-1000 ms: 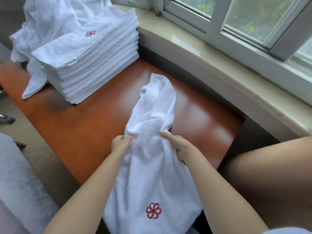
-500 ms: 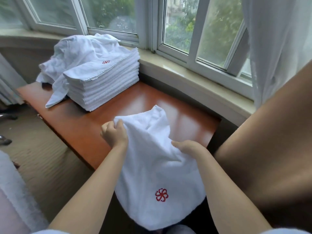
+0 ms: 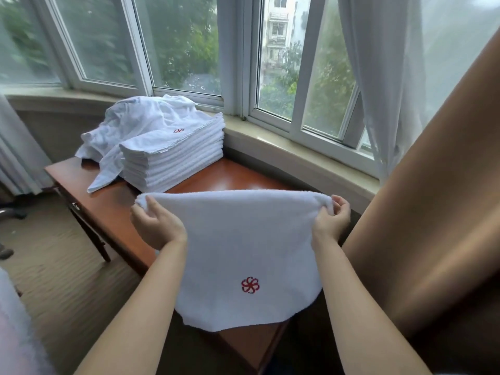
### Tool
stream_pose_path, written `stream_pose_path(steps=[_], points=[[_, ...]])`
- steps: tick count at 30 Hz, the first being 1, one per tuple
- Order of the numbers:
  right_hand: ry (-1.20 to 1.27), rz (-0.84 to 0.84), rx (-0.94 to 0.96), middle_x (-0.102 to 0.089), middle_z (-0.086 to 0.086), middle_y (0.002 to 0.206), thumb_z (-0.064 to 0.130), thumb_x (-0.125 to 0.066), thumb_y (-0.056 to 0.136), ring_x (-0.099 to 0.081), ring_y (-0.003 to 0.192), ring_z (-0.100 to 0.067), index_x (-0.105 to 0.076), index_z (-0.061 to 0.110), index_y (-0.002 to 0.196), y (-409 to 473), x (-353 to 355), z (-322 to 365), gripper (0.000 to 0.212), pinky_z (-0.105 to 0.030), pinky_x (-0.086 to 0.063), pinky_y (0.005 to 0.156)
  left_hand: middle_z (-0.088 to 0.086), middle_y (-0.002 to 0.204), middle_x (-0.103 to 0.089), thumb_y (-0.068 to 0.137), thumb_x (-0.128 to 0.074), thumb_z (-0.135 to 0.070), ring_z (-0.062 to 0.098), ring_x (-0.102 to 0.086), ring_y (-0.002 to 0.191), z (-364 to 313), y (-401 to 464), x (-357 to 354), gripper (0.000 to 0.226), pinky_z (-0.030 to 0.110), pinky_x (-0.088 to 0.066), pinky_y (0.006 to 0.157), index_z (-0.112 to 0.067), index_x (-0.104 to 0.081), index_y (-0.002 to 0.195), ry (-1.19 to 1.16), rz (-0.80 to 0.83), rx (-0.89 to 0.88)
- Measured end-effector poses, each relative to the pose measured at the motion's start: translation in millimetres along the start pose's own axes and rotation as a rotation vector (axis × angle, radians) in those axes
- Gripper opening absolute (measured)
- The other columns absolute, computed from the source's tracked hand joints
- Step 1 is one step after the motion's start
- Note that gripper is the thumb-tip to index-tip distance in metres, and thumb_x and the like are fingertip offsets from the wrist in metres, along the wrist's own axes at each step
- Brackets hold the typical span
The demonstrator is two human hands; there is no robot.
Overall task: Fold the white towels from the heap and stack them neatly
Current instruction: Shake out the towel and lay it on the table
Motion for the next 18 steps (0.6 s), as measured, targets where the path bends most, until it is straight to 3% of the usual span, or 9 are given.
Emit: stream_pose_path(steps=[4,6,9,11,15,18], points=[[-0.058,-0.114,0.083,-0.064,-0.002,0.105,0.007,-0.049,0.088,-0.058,0.105,-0.025,-0.061,0.022,0.102,-16,2,20,0.024,-0.045,-0.047,0.098,0.021,0.121,-0.058,0.101,-0.045,-0.029,0.033,-0.052,0.112,-23,-2,8,0.037,0.031,-0.034,0.090,0.004,-0.058,0.111,-0.017,-0.050,-0.072],[-0.081,-0.249,0.195,-0.057,-0.001,0.107,0.011,-0.054,0.089,-0.053,0.105,-0.021,-0.066,0.019,0.100,-25,1,40,0.018,-0.044,-0.039,0.105,0.019,0.124,-0.056,0.100,-0.046,-0.031,0.031,-0.050,0.115,-40,-7,8,0.038,0.031,-0.034,0.089,0.003,-0.057,0.113,-0.022,-0.070,-0.099],[-0.044,-0.339,0.341,-0.043,0.019,0.095,0.010,-0.059,0.090,-0.050,0.110,-0.023,-0.070,0.018,0.101,-36,-10,69,0.017,-0.036,-0.028,0.108,0.013,0.130,-0.052,0.099,-0.048,-0.031,0.024,-0.047,0.120,-62,-10,2,0.039,0.031,-0.035,0.093,-0.001,-0.057,0.122,-0.030,-0.087,-0.108],[-0.042,-0.347,0.444,-0.050,0.023,0.101,0.007,-0.059,0.090,-0.048,0.114,-0.025,-0.070,0.019,0.108,-37,-21,81,0.025,-0.037,-0.028,0.105,0.014,0.130,-0.050,0.097,-0.052,-0.027,0.020,-0.046,0.118,-74,-10,-4,0.036,0.028,-0.034,0.090,-0.003,-0.059,0.123,-0.056,-0.093,-0.139],[-0.104,-0.337,0.629,-0.056,-0.002,0.133,0.001,-0.056,0.083,-0.044,0.121,-0.032,-0.062,0.013,0.123,-30,-51,86,0.042,-0.045,-0.033,0.104,0.016,0.127,-0.049,0.090,-0.057,-0.020,0.020,-0.045,0.116,-82,-3,-25,0.039,0.021,-0.029,0.084,-0.003,-0.057,0.124,-0.094,-0.110,-0.195],[-0.162,-0.294,0.684,-0.049,-0.015,0.139,0.000,-0.057,0.081,-0.039,0.128,-0.038,-0.056,0.004,0.128,-5,-76,77,0.047,-0.046,-0.031,0.106,0.013,0.134,-0.046,0.088,-0.059,-0.022,0.025,-0.045,0.122,-70,14,-59,0.046,0.034,-0.035,0.094,-0.005,-0.053,0.130,0.031,-0.074,-0.183]])
Point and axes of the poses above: each hand's wrist, its own y-axis towards the middle knuckle, its own x-axis out of the back of the hand, z = x × y, the point moved 8 cm from there along y, towards the middle knuckle
